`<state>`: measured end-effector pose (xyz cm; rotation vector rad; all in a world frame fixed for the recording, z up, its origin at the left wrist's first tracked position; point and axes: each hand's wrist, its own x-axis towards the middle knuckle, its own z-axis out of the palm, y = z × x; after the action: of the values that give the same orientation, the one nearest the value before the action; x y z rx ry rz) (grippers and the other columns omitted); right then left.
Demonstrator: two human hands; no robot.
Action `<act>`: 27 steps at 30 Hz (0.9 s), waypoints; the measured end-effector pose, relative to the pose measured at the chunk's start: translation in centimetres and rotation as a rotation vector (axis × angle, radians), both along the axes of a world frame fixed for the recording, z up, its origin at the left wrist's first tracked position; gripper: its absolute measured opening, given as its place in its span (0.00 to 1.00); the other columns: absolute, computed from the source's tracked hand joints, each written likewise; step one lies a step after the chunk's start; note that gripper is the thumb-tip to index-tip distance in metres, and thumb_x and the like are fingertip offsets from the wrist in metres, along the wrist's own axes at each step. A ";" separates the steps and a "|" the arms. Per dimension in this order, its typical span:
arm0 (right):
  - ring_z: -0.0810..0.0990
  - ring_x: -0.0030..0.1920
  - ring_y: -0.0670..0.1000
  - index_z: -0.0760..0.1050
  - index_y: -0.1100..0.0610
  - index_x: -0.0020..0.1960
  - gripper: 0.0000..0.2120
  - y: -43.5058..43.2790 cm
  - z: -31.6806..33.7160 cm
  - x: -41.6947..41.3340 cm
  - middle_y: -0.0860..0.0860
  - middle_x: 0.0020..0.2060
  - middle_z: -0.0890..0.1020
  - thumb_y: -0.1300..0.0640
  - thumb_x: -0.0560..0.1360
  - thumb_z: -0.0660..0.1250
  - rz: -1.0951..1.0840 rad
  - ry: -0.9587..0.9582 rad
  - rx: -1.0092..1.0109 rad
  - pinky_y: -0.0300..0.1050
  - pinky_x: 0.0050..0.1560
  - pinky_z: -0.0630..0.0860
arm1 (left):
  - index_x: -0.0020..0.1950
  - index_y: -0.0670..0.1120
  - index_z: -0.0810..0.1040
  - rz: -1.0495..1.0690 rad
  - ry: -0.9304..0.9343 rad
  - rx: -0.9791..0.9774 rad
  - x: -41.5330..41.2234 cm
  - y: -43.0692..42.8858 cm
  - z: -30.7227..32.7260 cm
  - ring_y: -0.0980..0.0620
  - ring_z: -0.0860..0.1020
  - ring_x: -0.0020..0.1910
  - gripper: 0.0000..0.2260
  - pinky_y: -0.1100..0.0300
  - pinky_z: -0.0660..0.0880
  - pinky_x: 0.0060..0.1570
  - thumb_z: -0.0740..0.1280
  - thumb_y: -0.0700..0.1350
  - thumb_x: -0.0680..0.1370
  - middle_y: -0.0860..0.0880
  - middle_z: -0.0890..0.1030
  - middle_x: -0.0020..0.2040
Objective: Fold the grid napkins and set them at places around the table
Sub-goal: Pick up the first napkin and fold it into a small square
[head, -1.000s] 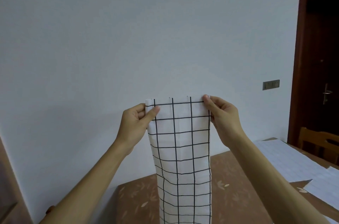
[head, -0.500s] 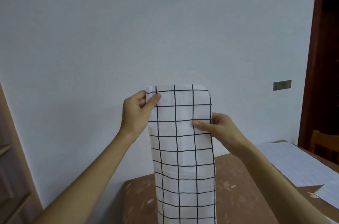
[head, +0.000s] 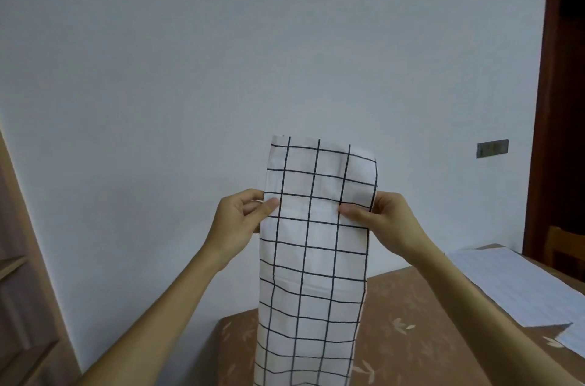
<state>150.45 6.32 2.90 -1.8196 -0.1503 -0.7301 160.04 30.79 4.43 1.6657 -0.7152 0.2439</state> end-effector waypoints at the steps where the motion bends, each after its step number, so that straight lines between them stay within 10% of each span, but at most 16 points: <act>1: 0.87 0.42 0.47 0.85 0.58 0.45 0.02 -0.2 0.0 0.0 0.52 0.40 0.88 0.59 0.74 0.75 -0.006 0.008 -0.037 0.42 0.44 0.82 | 0.47 0.43 0.81 0.013 -0.016 0.000 0.0 0.0 0.1 0.57 0.82 0.39 0.06 0.67 0.79 0.41 0.71 0.45 0.78 0.45 0.84 0.34; 8: 0.78 0.28 0.38 0.80 0.44 0.27 0.23 -0.7 0.6 -0.7 0.39 0.24 0.79 0.64 0.77 0.71 0.042 0.020 -0.116 0.31 0.35 0.76 | 0.46 0.46 0.83 0.025 0.008 -0.089 0.0 0.0 0.4 0.60 0.83 0.40 0.02 0.67 0.79 0.41 0.71 0.44 0.78 0.52 0.87 0.39; 18: 0.85 0.45 0.42 0.85 0.56 0.46 0.17 -1.7 0.8 -1.1 0.45 0.44 0.88 0.73 0.77 0.63 0.052 -0.096 -0.010 0.36 0.45 0.80 | 0.52 0.41 0.83 -0.066 -0.095 0.090 -0.6 1.1 1.4 0.44 0.82 0.35 0.13 0.61 0.80 0.36 0.62 0.28 0.80 0.30 0.82 0.40; 27: 0.85 0.49 0.46 0.85 0.59 0.46 0.20 -1.4 0.6 -0.9 0.49 0.48 0.88 0.72 0.80 0.56 0.123 -0.049 0.095 0.36 0.44 0.80 | 0.51 0.45 0.85 -0.106 -0.029 0.023 -0.6 1.9 1.7 0.51 0.85 0.40 0.13 0.62 0.80 0.37 0.64 0.30 0.80 0.45 0.88 0.44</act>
<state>149.60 4.90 3.50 -1.6875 -0.2533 -0.6833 159.49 32.67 6.13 1.6435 -0.8289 0.1855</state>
